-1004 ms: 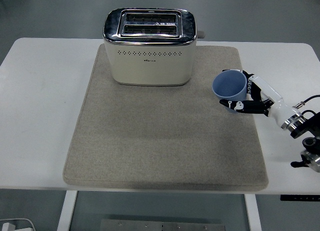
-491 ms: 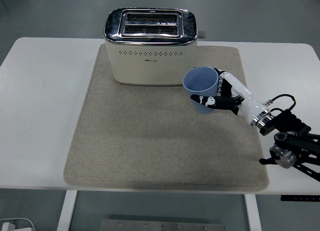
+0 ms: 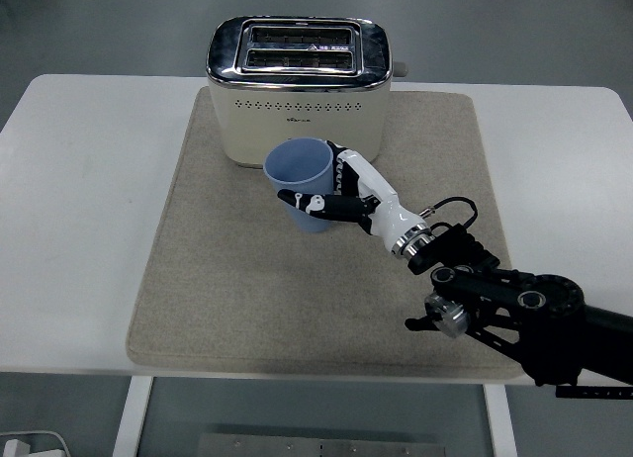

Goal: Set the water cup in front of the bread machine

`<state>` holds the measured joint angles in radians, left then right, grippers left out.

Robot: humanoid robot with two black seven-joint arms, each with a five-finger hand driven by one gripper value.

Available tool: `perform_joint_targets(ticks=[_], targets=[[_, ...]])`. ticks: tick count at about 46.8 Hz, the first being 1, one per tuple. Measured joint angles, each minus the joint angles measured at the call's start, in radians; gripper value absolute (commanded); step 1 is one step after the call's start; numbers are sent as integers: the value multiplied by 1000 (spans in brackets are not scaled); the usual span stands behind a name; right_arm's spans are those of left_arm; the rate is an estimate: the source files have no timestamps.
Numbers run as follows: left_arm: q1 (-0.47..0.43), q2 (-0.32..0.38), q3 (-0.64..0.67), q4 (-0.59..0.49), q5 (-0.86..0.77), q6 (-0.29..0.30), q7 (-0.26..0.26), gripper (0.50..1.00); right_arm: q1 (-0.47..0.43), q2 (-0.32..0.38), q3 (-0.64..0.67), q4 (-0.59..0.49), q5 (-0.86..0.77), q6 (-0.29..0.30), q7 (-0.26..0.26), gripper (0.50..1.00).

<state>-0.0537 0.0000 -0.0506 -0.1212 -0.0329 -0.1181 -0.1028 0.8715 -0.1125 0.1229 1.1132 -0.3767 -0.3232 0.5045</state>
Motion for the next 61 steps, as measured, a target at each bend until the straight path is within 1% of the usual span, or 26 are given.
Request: perform_joint_targets(ticks=[3,8,10,13,18,21,22,24,27,30,35,61], targets=[[0,0,0,0,0,0,0,1000,0,32,0,-30,-4,-1,0,500],[0,0,0,0,0,0,0,1000,3,61,4,-71,-7,-4,1,500],[0,0,0,0,0,0,0,1000,4,68,5,-80,-7,-4,2,531],[0,0,0,0,0,0,0,1000,10,81,5,-95,-9,-4,2,553],[0,0,0,0,0,0,0,1000,14,95,4,-120,-8,-3,2,670],[0,0,0,0,0,0,0,1000,14,101,3,-129,-8,-3,2,713],[0,0,0,0,0,0,0,1000,14,101,3,-131,-8,-4,2,743],[0,0,0,0,0,0,0,1000,14,102,3,-131,-9,-6,2,788],[0,0,0,0,0,0,0,1000,14,101,3,-131,-10,-9,3,837],[0,0,0,0,0,0,0,1000,14,101,3,-132,-10,-10,3,911],[0,0,0,0,0,0,0,1000,14,102,2,-132,-10,-11,3,917],[0,0,0,0,0,0,0,1000,11,97,-3,-121,-11,-11,3,917]])
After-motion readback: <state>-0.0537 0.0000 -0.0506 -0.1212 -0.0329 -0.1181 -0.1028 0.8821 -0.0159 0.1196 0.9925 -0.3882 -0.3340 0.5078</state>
